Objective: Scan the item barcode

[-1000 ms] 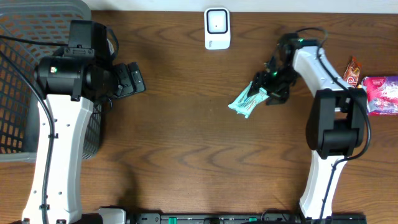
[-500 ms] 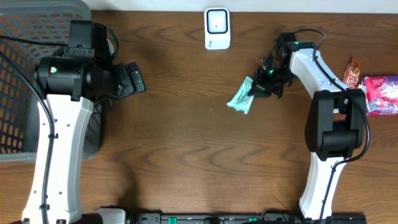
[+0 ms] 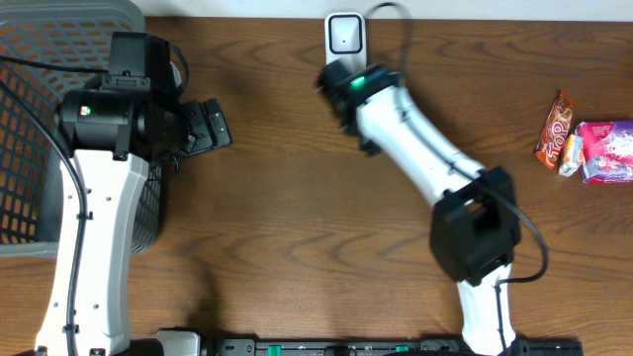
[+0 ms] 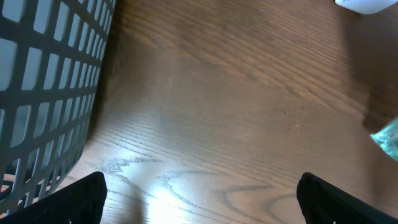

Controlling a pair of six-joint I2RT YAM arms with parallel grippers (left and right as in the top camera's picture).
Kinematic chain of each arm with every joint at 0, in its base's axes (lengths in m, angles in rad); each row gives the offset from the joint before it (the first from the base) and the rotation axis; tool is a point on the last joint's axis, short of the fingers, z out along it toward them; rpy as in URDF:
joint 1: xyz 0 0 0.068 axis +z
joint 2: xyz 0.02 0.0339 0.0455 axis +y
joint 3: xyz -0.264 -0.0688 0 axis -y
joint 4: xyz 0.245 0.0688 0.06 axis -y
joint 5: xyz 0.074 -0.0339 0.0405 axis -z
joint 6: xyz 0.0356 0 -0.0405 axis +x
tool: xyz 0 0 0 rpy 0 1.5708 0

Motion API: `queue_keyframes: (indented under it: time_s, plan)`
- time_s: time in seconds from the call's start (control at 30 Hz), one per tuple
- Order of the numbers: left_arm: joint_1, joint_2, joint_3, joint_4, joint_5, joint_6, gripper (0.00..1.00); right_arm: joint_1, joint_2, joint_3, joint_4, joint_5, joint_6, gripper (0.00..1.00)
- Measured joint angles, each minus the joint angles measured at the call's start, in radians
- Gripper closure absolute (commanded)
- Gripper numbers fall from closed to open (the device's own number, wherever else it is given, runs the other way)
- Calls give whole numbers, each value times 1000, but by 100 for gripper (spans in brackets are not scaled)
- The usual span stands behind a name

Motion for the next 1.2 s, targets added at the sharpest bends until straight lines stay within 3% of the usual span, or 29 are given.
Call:
queue_keyframes:
  time_s: [0.23,0.33,0.47,0.57,0.7,1.0,1.2]
  plan:
    - [0,0,0,0,0,0,2,161,109,-9,40,207,50,99]
    - [0,0,0,0,0,0,2,203,196,-17,48,239,59,79]
    - [0,0,0,0,0,0,2,225,266,-32,41,243,68,76]
    - [0,0,0,0,0,0,2,212,272,-34,38,241,74,55]
    - [0,0,0,0,0,0,2,166,269,-33,31,244,69,46]
    - [0,0,0,0,0,0,2,40,269,-33,71,177,38,39]
    - [0,0,0,0,0,0,2,-39,250,-25,183,34,-52,49]
